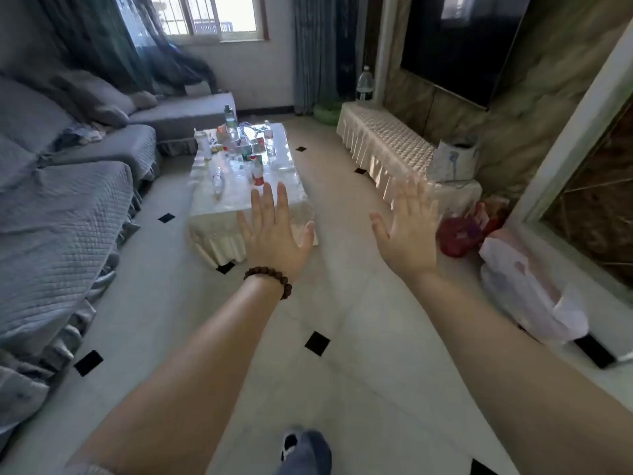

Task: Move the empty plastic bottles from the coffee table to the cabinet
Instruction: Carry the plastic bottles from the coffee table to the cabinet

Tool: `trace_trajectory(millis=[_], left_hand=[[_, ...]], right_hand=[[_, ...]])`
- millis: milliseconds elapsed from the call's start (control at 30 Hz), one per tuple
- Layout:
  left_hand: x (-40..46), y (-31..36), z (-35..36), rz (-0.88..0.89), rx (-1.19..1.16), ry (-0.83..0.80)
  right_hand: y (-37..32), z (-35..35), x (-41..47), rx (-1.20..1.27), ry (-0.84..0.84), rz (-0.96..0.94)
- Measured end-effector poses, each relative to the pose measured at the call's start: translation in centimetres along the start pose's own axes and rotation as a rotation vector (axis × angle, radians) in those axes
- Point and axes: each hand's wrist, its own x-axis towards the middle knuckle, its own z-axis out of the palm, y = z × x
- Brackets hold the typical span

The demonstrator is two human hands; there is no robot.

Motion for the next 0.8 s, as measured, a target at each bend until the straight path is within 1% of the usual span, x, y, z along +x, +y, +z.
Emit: trace_trajectory(millis=[67,133,233,367,567,800], left_hand=[[0.3,-0.1,1.6,-0.027,0.038,-0.008],[0.5,-0.7,3.6,-0.047,0.085,-0.061],[1.9,-1.1,6.6,-0.061,0.055,-0.115],[5.7,-1.5,11.0,-0.086,0.048,-0.161],[15.3,-1.9,17.3,-0.124,0.040,-0.210],[28.0,-1.5,22.7,-0.122,0.034,-0.225]], right_hand=[[0.8,1.2,0.1,-0.013,-0.047,0.032],[2.1,3.1,0.1,-0.026,-0.077,0.043],[3.9,6.3,0.8,-0.031,-0.102,0.066],[6.0,10.4,3.7,-0.040,-0.164,0.110],[9.3,16.7,12.6,-0.032,-0.233,0.155],[12.5,22.0,24.1,-0.019,-0.231,0.203]])
